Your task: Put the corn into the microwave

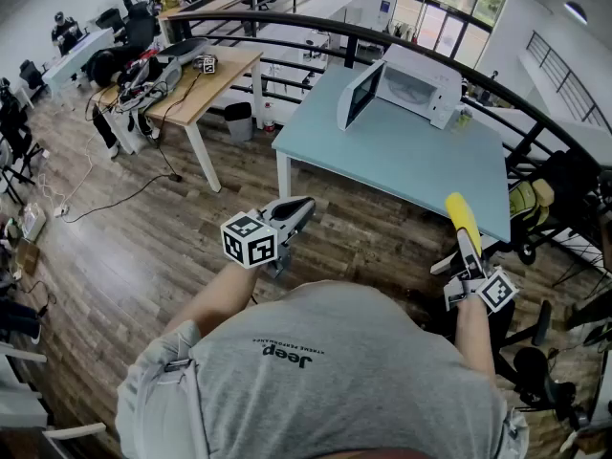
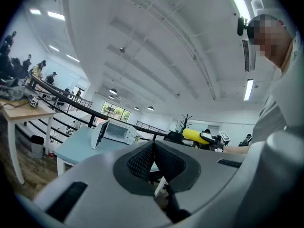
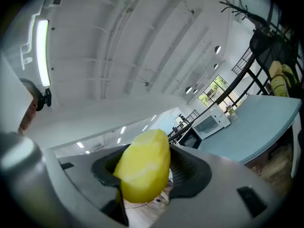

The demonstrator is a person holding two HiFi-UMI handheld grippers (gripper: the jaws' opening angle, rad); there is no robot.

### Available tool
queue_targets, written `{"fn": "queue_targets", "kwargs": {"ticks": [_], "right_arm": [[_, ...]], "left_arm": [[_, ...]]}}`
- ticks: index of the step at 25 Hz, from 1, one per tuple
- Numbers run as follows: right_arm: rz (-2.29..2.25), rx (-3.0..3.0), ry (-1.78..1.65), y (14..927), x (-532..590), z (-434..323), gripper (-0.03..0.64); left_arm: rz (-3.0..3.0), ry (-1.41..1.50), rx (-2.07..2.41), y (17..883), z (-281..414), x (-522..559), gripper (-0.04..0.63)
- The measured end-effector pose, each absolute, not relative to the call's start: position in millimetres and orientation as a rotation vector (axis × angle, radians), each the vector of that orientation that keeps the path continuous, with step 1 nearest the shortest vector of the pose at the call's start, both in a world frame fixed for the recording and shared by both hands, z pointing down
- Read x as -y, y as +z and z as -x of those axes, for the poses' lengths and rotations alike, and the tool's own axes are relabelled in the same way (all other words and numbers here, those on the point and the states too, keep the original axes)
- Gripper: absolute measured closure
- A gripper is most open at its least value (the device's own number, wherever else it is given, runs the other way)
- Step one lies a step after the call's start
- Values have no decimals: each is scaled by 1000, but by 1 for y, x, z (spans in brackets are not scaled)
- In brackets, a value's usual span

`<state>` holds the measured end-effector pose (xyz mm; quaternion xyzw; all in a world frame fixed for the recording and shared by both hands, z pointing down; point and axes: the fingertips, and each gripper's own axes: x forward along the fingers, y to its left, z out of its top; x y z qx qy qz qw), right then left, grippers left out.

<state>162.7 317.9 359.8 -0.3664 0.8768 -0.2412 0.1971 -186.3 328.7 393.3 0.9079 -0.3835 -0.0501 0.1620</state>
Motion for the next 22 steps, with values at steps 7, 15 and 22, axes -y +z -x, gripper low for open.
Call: {"fn": "queue_targets", "kwargs": {"ticks": [7, 15, 22], "right_arm": [[1030, -2450, -675, 362, -319, -174, 368], [1030, -2449, -744, 366, -317, -203, 367], [1008, -2481, -734, 362, -316, -240, 367]], "left_arm": [[-2604, -135, 1080, 391, 171, -327, 577], [-2604, -135, 1053, 392, 134, -323, 577], [-2612, -131, 1032, 389, 83, -327, 577]]}}
